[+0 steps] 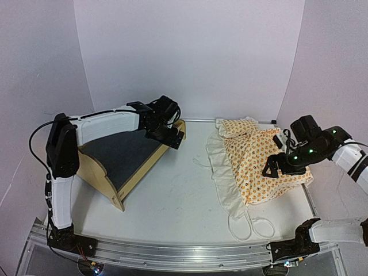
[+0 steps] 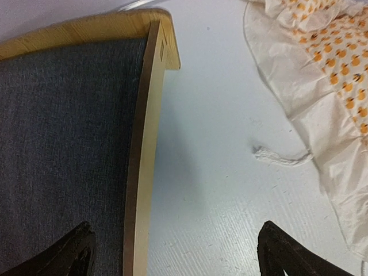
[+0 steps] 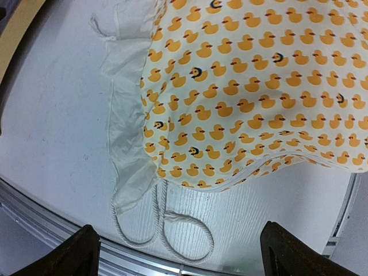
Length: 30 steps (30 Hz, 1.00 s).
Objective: Set up the pet bed
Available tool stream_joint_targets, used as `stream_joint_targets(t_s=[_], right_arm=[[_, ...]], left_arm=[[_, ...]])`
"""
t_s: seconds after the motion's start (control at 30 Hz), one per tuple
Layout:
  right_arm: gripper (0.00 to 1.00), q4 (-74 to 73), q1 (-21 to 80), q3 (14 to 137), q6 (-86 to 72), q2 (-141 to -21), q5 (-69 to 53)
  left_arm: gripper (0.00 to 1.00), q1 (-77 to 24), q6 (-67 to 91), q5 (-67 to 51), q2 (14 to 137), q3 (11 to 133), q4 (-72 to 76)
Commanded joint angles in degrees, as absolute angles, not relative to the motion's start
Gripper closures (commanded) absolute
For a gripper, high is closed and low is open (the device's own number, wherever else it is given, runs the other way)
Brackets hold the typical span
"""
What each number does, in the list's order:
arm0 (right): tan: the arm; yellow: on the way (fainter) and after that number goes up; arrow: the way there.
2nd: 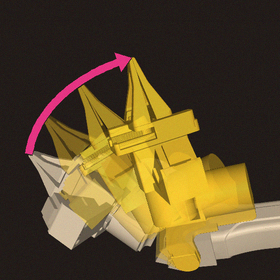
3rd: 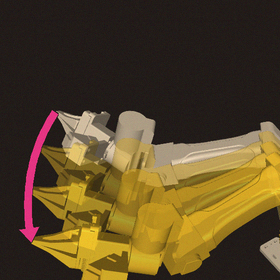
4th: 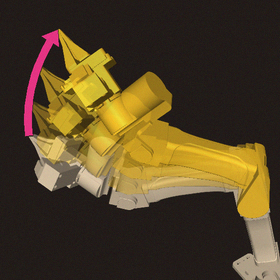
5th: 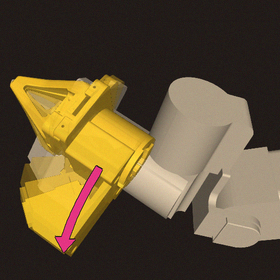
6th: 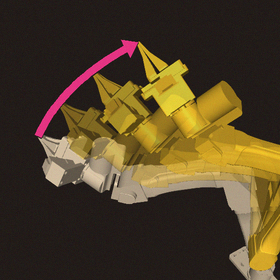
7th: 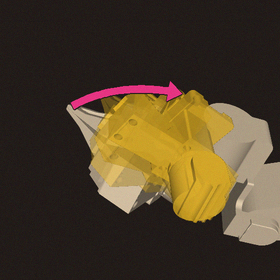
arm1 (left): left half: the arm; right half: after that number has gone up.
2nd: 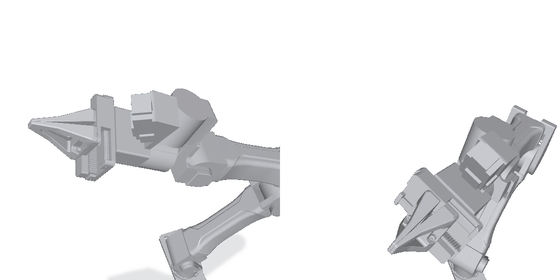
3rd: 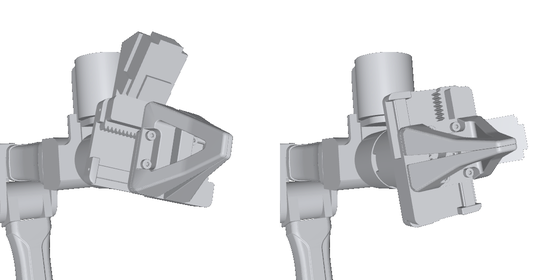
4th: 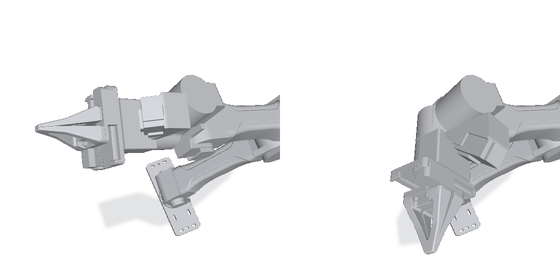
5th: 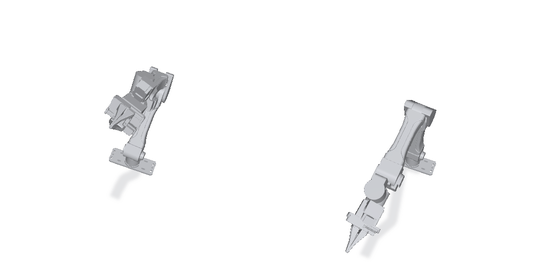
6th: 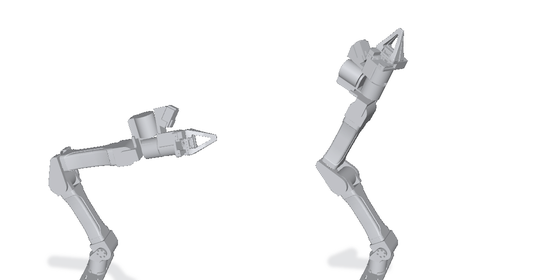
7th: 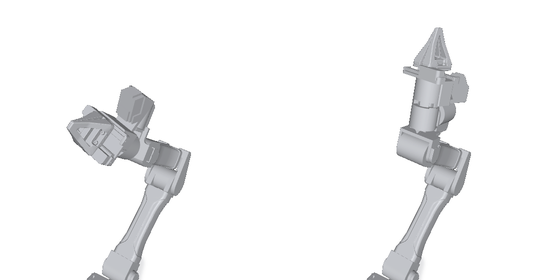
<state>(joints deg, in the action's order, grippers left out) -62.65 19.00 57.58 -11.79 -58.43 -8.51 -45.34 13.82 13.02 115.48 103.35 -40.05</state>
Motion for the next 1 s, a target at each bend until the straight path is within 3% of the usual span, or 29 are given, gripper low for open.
stream_joint_targets(t_s=[0.0, 0.17, 0.37, 0.6, 0.97], right_arm=[[0.02, -52.5, 26.5, 57.1, -7.5, -62.5, -3.0], [0.02, -41.5, 31.3, 55.8, -3.2, -67.4, 1.4], [0.02, -36.6, 31.8, 58.4, -2.7, -72.0, 3.8], [0.02, -40.7, 31.8, 64.2, -5.0, -77.0, 0.4], [0.02, -46.1, 31.7, 70.4, -5.3, -82.7, 3.6]], left_arm=[[0.03, -45.4, 11.8, 17.7, 120.3, 109.7, -44.3], [0.1, -44.1, 11.2, 16.9, 124.8, 112.6, -45.1], [0.33, -42.8, 9.1, 16.9, 127.9, 114.0, -45.1], [0.57, -42.5, 6.5, 19.2, 130.5, 114.7, -44.7], [0.76, -47.1, 2.8, 12.9, 124.3, 103.7, -40.6]])
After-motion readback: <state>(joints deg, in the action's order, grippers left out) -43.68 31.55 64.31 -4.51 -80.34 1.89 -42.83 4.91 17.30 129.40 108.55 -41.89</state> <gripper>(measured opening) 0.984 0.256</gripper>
